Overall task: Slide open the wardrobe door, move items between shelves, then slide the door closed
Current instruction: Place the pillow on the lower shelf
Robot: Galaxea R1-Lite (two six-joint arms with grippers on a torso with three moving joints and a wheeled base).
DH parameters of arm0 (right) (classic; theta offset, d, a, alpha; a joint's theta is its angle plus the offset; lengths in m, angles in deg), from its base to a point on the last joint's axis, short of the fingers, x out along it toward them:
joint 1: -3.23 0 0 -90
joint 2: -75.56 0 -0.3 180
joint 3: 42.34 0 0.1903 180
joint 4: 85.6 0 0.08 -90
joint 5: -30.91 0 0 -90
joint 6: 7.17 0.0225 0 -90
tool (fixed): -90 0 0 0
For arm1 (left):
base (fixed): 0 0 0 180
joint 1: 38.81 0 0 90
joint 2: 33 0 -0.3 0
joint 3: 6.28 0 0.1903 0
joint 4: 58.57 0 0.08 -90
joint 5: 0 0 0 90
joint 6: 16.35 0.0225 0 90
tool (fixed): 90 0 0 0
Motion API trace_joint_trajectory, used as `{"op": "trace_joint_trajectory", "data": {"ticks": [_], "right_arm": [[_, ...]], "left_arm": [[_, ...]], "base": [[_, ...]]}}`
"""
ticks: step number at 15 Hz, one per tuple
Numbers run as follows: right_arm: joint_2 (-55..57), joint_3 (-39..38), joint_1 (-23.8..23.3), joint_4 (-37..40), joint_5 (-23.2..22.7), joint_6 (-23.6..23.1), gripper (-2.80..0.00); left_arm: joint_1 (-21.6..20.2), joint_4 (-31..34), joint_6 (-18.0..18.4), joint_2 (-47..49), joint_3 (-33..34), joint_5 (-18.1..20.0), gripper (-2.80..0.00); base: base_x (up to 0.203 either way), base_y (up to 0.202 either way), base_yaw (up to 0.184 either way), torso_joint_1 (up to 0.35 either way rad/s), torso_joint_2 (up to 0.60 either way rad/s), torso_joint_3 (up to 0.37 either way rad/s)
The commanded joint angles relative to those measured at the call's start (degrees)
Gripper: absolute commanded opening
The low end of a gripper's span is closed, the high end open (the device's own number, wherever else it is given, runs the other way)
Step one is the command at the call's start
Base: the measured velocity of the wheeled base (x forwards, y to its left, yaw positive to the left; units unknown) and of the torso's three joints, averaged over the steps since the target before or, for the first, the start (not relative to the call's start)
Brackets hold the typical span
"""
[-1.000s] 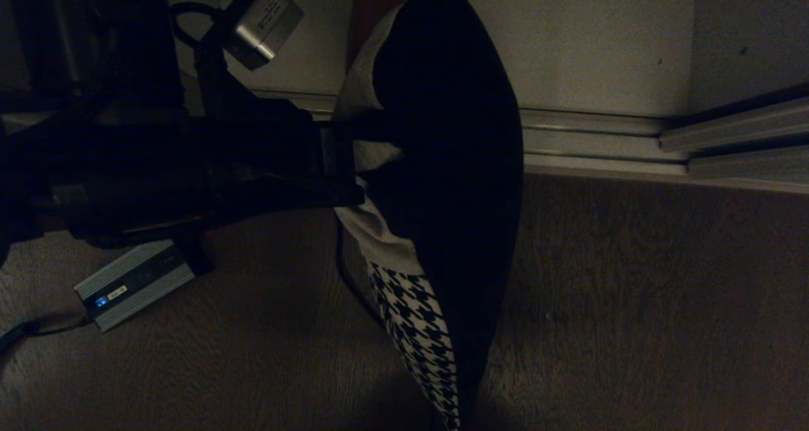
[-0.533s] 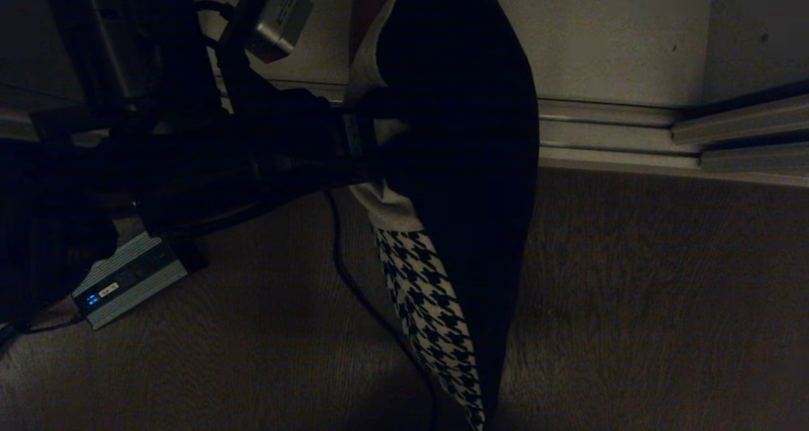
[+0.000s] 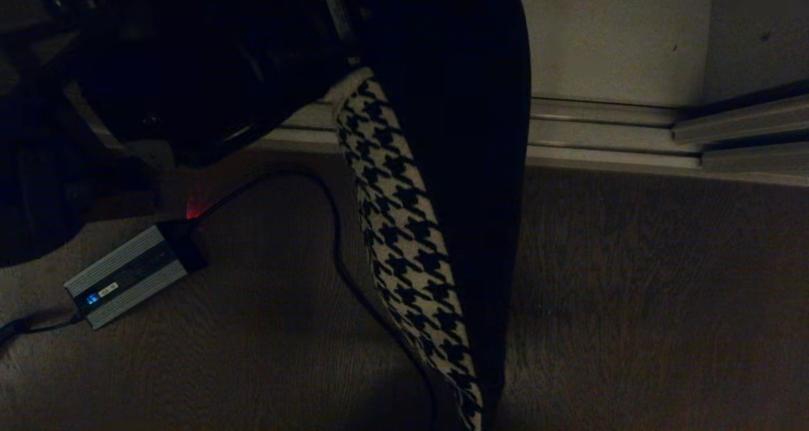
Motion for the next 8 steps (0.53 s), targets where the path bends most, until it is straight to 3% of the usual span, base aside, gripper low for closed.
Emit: {"op": "trace_joint_trajectory", "data": {"ticks": [1,3,8], "right_arm": [[-0.14,-0.18,0.00,-0.02,-0.03,-0.07,-2.80],[-0.14,-0.18,0.00,-0.02,-0.03,-0.07,-2.80],[-0.14,-0.21,0.00,-0.02,-0.03,-0.07,-2.80]], "left_arm": [[0.21,-1.22,0.25,0.74,-1.94,-1.48,-2.80],[0.26,-7.28,1.34,1.88,-1.29,-3.01,-2.80],[0.39,-30.43,13.34,8.09,-2.21,-9.34,-2.80]], "base": [[0.000,0.000,0.000,0.000,0.00,0.000],[0.000,0.000,0.000,0.000,0.00,0.000],[0.000,0.000,0.000,0.000,0.00,0.000]]}}
